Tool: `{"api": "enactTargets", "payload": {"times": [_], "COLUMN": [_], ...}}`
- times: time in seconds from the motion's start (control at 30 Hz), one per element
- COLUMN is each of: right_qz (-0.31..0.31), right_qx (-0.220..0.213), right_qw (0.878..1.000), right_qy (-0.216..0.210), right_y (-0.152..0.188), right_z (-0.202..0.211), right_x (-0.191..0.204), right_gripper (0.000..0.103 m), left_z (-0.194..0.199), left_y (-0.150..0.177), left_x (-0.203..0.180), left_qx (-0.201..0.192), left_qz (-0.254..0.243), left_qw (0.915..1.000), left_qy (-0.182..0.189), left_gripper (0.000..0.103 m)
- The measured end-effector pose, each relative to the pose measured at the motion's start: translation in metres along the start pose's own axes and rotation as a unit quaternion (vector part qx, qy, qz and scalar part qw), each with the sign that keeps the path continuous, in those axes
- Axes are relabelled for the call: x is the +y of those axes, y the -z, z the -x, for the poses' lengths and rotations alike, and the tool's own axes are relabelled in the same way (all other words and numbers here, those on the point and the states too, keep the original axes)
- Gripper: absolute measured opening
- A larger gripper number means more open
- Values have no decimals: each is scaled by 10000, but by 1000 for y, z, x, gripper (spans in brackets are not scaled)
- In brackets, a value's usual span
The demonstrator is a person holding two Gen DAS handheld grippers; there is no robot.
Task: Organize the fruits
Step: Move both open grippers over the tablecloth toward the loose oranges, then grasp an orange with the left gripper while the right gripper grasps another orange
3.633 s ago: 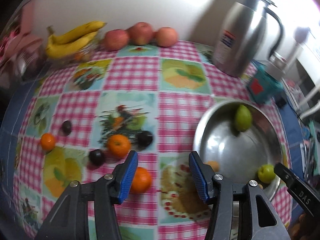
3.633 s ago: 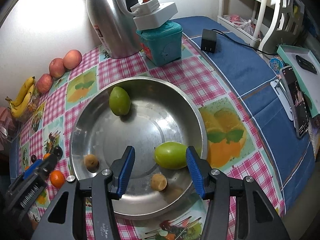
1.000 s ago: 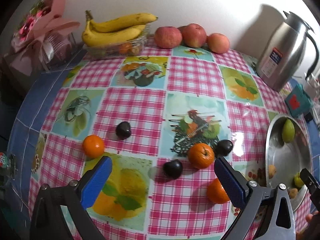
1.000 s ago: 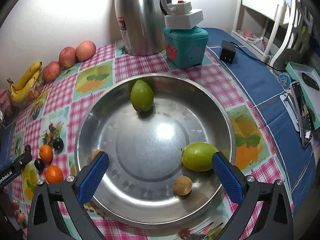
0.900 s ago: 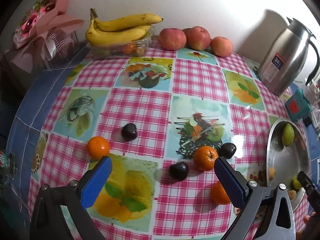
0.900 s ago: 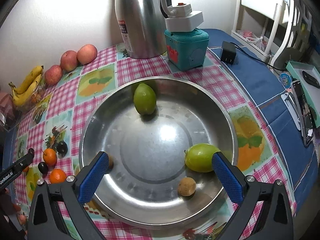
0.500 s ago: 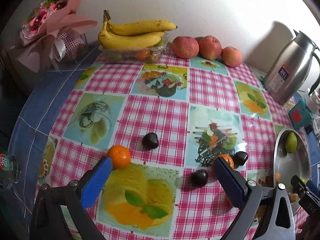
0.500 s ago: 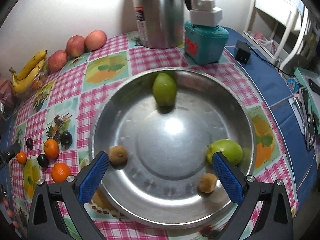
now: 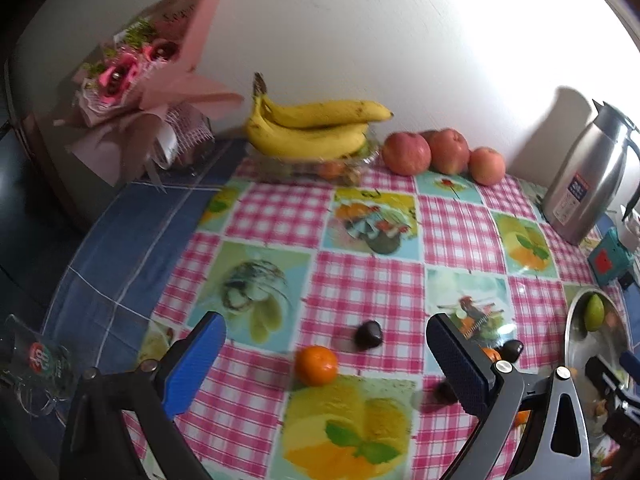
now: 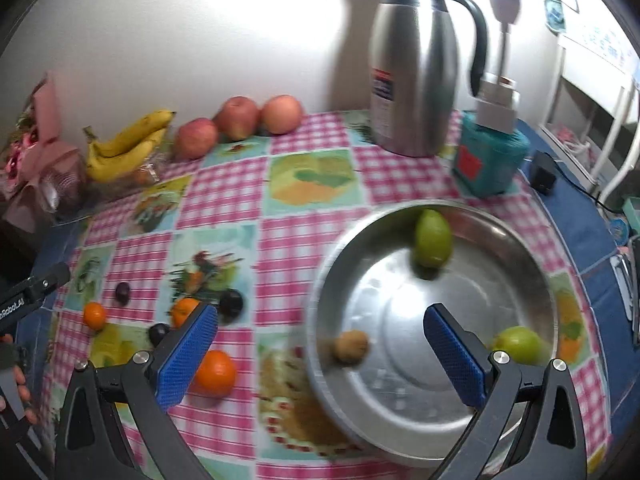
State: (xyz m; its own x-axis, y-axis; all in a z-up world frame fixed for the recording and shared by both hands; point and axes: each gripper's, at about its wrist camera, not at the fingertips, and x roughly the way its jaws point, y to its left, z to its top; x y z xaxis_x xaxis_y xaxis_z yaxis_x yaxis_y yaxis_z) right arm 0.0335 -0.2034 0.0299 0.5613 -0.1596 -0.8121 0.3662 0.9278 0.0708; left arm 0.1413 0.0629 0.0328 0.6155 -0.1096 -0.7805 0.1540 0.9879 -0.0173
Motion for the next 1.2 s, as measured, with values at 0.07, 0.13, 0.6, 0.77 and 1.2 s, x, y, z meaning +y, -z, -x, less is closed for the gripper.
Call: {"api": "enactTargets", "payload": {"times": [0.07, 0.13, 0.6, 0.77, 1.2], "right_qz": [82, 101, 486, 577, 638], "right_qx": [-29, -17, 545, 844, 1207], "right_qw": [9999, 9997, 9955, 9936, 9895], "right_qy": [-106, -242, -596, -489, -479], "right_y": [0, 1, 18, 29, 38], "right_z": [1, 1, -31, -49, -64], "right_x": [11, 21, 71, 73, 73], "right_gripper": [102, 102, 100, 96, 60], "left_z": [-1, -6, -57, -72, -80], "left_y": [-2, -2, 18, 25, 29], "left_x": [5, 10, 11, 8, 10], "left_qx": [-14, 48, 767, 1033, 1249], "left_qz": [56, 111, -11, 20, 264], "left_qw": [10000, 9999, 9970, 9946, 9916], "left_qy": [46, 93, 22, 89, 196], "left_gripper": [102, 102, 87, 77, 38]}}
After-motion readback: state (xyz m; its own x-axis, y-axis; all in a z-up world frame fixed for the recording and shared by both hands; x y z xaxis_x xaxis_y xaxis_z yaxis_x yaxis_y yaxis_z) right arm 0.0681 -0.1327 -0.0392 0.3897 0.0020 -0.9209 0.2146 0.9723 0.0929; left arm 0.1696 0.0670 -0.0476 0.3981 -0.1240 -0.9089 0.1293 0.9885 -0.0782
